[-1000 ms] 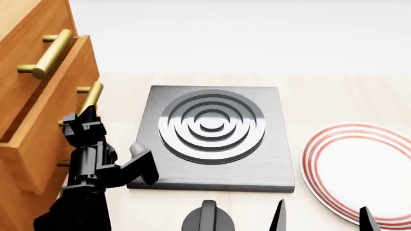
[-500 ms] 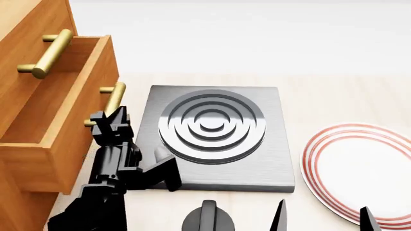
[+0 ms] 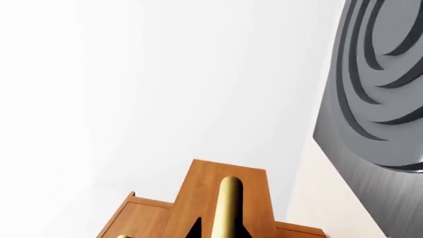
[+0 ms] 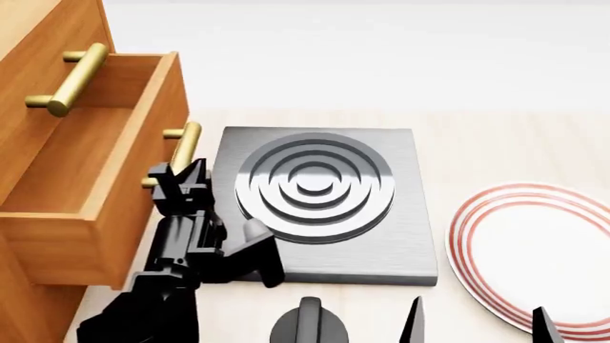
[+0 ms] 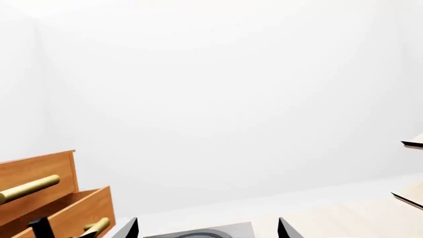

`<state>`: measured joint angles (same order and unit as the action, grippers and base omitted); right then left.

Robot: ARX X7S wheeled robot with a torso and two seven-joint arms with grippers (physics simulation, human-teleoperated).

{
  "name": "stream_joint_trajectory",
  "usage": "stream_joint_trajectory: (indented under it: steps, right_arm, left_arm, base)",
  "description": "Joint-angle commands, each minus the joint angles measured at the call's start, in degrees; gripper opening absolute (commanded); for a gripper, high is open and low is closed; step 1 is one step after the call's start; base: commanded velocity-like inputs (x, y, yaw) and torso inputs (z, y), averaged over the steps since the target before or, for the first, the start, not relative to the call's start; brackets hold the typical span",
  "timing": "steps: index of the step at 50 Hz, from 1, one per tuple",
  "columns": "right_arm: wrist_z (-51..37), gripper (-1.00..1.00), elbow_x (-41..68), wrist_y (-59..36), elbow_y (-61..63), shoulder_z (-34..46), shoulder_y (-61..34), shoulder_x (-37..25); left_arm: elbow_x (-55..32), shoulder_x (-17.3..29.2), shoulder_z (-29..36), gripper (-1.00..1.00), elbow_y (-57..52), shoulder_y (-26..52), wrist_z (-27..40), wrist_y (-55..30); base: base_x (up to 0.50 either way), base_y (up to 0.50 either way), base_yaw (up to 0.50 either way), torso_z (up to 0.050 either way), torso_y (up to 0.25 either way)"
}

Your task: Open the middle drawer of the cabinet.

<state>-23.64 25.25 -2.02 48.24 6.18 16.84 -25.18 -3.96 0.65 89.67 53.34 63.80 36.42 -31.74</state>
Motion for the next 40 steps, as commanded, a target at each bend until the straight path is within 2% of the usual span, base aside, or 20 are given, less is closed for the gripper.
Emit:
stream_joint_trajectory:
  steps: [1, 22, 34, 35, 38, 40]
  right_arm:
    - [-0.17, 1.0, 0.12, 0.05, -0.11, 0.15, -0.13, -0.21]
    - [-0.36, 1.0, 0.35, 0.41, -0.25, 0.32, -0.02, -0.59]
    - [-0.54, 1.0, 0.2, 0.36, -0.21, 0.71, -0.14, -0.74]
    - [-0.55, 1.0, 0.19, 0.34, -0.21, 0.75, -0.17, -0.76]
    - [-0.68, 1.0, 0.33, 0.24, -0.11, 0.72, -0.23, -0.85]
    - [-0.78, 1.0, 0.39, 0.08, -0.03, 0.72, -0.3, -0.94]
  left_arm:
    - [3.72, -0.65, 0.33, -1.0, -3.31, -0.11, 1.43, -1.44]
    - [5.82, -0.65, 0.44, -1.0, -10.88, 0.01, 0.35, -3.13]
    - [4.57, -0.65, 0.27, -1.0, -10.9, 0.56, 1.96, -2.35]
    - [4.52, -0.65, 0.36, 1.0, -10.84, 0.8, 1.62, -2.38]
    - [4.12, -0.65, 0.33, 1.0, -10.85, 1.33, 1.59, -2.3]
    - [0.87, -0.65, -0.21, 1.0, -10.89, 2.63, 2.06, -1.61]
  base:
    - [0.0, 0.0, 0.0, 0.0, 0.0]
    - [0.0, 0.0, 0.0, 0.0, 0.001]
    - [0.0, 0.0, 0.0, 0.0, 0.0]
    - [0.0, 0.0, 0.0, 0.0, 0.0]
    - [0.0, 0.0, 0.0, 0.0, 0.0]
    - [0.0, 0.0, 0.0, 0.0, 0.0]
